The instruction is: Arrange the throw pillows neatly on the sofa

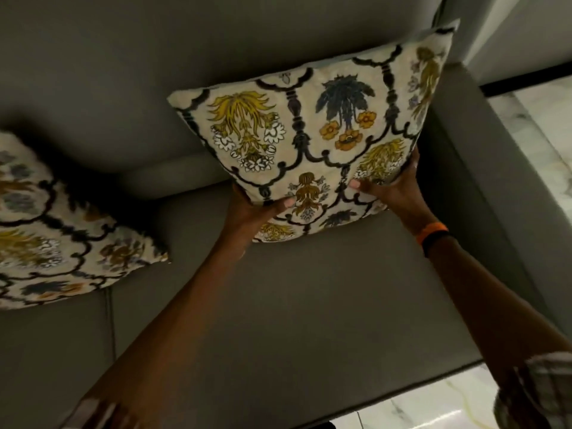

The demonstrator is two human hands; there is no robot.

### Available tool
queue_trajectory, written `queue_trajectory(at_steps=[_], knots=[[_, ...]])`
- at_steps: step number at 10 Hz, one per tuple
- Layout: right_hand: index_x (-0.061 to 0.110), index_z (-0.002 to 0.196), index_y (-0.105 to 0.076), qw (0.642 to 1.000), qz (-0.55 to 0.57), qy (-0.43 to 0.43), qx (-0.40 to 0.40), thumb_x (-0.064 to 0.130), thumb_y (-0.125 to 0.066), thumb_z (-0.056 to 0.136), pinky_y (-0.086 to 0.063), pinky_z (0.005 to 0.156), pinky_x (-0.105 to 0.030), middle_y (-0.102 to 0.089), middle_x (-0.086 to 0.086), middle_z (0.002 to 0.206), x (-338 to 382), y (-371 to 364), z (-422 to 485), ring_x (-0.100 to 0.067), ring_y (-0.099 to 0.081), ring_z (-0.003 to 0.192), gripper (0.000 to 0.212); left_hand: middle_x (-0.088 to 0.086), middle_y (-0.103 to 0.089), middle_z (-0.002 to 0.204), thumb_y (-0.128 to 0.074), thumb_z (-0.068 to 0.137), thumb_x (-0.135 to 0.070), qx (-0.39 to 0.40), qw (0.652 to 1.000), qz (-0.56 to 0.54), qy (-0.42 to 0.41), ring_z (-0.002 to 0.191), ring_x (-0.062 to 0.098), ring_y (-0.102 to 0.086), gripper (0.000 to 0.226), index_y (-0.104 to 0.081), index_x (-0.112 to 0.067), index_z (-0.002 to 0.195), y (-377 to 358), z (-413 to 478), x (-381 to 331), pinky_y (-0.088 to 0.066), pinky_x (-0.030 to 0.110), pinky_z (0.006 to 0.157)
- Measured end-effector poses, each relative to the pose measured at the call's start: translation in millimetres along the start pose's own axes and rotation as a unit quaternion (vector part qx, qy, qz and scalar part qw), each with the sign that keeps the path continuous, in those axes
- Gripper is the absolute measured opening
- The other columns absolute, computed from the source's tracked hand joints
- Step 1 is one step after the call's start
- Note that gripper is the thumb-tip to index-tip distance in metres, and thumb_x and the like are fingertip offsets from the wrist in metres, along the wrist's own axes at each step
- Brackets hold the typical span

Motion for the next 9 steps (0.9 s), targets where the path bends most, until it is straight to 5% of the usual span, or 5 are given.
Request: queue_trajectory(at_steps=[2, 4, 5, 7, 9], knots=[[0.014, 0.159, -0.013, 0.998, 0.012, 0.049, -0.043, 0.008, -0.093, 0.076, -0.045, 0.093, 0.004, -0.042, 0.024, 0.137, -21, 35, 18, 0.029, -0.049, 0.115, 0.116, -0.002, -0.040, 0.160, -0.093, 0.052, -0.053, -0.030, 0.999, -0.016, 0.008, 0.147, 0.012, -0.038, 0.123, -0.031, -0.024, 0.154, -44, 9, -17, -0.036, 0.045, 0.123], [0.010, 0.165, -0.001, 0.992, 0.015, 0.083, -0.088, 0.052, -0.099, 0.063, -0.038, 0.127, -0.049, -0.023, -0.012, 0.170, -9, 35, 20, -0.024, -0.034, 0.158, 0.147, 0.008, -0.021, 0.165, -0.095, 0.060, -0.050, -0.180, 0.977, 0.084, -0.074, 0.153, 0.017, -0.024, 0.133, -0.014, -0.009, 0.158, -58, 2, -34, -0.029, 0.039, 0.127], [0.003, 0.165, -0.002, 0.984, 0.003, 0.109, -0.143, 0.056, -0.096, 0.064, -0.032, 0.130, -0.051, -0.016, -0.018, 0.171, -9, 22, 17, -0.031, -0.025, 0.161, 0.149, 0.014, -0.009, 0.161, -0.092, 0.073, -0.034, -0.243, 0.938, 0.166, -0.183, 0.151, 0.003, -0.007, 0.117, -0.014, -0.008, 0.157, -72, -17, -41, -0.014, 0.015, 0.124], [0.008, 0.167, -0.007, 0.985, -0.092, 0.055, -0.137, 0.059, -0.096, 0.062, -0.027, 0.132, -0.053, -0.016, -0.013, 0.174, -64, 5, -9, -0.029, -0.020, 0.162, 0.147, 0.015, -0.010, 0.167, -0.085, 0.082, -0.028, -0.120, 0.979, 0.160, -0.031, 0.151, 0.028, -0.028, 0.115, 0.002, -0.039, 0.157, -85, -30, 19, -0.037, 0.046, 0.121], [0.024, 0.169, 0.006, 0.969, -0.211, -0.114, -0.060, 0.027, -0.091, 0.081, -0.024, 0.130, -0.062, 0.002, -0.008, 0.178, -73, -13, -61, -0.038, -0.008, 0.163, 0.131, 0.014, -0.007, 0.168, -0.077, 0.088, -0.032, 0.002, 0.974, 0.208, 0.090, 0.155, 0.035, -0.018, 0.107, 0.001, -0.023, 0.162, -64, -79, 37, -0.028, 0.043, 0.123]])
Point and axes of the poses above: each hand's wrist, its own z-axis towards the middle knuckle, its own y-axis out of the back of the hand, x = y × z, the point moved 1 cm from there along z, towards the middle knuckle
